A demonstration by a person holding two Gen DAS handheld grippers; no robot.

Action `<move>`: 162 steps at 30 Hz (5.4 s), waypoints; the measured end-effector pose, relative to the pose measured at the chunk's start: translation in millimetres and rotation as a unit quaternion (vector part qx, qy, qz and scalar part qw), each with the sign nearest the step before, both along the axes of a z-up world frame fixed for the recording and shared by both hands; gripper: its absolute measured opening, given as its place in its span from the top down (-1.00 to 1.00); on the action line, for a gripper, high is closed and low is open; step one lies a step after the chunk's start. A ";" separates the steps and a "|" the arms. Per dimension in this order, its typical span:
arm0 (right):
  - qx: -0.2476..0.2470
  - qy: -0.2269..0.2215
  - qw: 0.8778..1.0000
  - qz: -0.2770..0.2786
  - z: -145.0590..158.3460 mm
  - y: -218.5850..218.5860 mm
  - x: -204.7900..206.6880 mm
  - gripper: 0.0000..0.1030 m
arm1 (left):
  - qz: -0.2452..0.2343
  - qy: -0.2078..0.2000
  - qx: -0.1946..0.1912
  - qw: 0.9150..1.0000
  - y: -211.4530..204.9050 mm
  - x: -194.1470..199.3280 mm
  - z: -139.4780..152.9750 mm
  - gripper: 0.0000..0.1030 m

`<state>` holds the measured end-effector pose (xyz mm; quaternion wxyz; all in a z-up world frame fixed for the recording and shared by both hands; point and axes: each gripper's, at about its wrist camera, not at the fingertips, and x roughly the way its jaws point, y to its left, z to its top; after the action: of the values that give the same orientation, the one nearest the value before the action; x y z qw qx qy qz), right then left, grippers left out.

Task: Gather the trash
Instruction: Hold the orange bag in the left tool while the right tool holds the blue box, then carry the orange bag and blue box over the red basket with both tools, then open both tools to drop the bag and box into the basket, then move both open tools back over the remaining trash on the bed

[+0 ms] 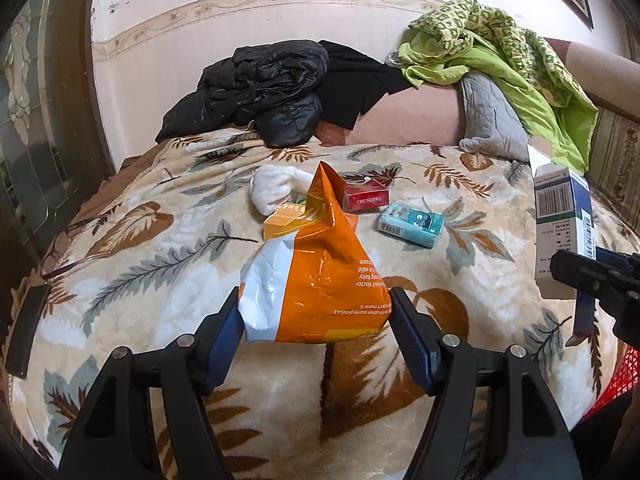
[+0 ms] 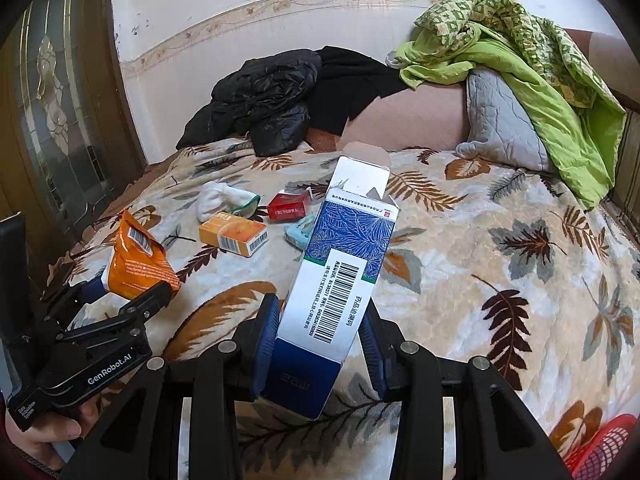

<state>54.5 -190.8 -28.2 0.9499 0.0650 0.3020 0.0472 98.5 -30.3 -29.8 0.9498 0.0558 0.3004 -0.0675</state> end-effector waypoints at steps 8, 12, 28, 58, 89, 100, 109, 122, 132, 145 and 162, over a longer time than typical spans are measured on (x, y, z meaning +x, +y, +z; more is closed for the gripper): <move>-0.019 -0.003 1.000 0.010 -1.2 7.6 0.1 0.18 | 0.000 -0.001 0.001 1.000 -0.9 0.9 0.5 -0.35; -0.023 -0.004 1.000 0.012 -1.4 9.3 0.6 0.18 | 0.000 0.000 0.002 1.000 -1.1 1.2 0.4 -0.35; -0.026 -0.005 1.000 0.015 -1.9 11.2 0.8 0.18 | -0.002 0.002 0.010 1.000 0.1 3.2 -2.3 -0.35; -0.027 -0.005 1.000 0.015 -1.7 12.1 1.2 0.18 | -0.001 0.004 0.010 1.000 -0.7 3.2 -4.7 -0.36; 0.045 -0.006 0.992 -0.116 26.0 -123.2 -134.7 0.18 | -0.171 0.037 -0.046 0.984 -85.6 -50.4 24.6 -0.36; 0.074 0.037 0.963 -0.257 2.6 -232.7 -232.5 0.17 | -0.363 0.101 -0.073 0.923 -233.1 -115.3 45.5 -0.36; 0.113 0.086 0.953 -0.268 -30.4 -263.6 -256.7 0.08 | -0.454 0.172 -0.041 0.873 -325.5 -159.6 19.0 -0.42; 0.089 0.054 0.958 -0.267 -7.8 -250.3 -238.0 0.07 | -0.416 0.179 -0.072 0.889 -297.3 -133.0 26.6 -0.53; 0.095 0.039 0.955 -0.280 7.6 -251.9 -240.3 0.07 | -0.412 0.183 -0.098 0.887 -279.0 -120.9 33.7 -0.53; 0.093 0.047 0.983 -0.150 14.2 -193.6 -159.8 0.07 | -0.162 0.173 -0.078 0.968 -115.7 -20.2 11.4 -0.53; -0.053 0.100 0.986 0.125 -9.0 -11.1 106.4 -0.29 | 0.081 0.181 -0.149 0.969 55.5 100.9 -48.2 -0.53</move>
<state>160.9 -201.9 -37.3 0.9036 -0.0190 0.4035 0.1423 199.4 25.2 -77.9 0.8795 -0.1239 0.4573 -0.0435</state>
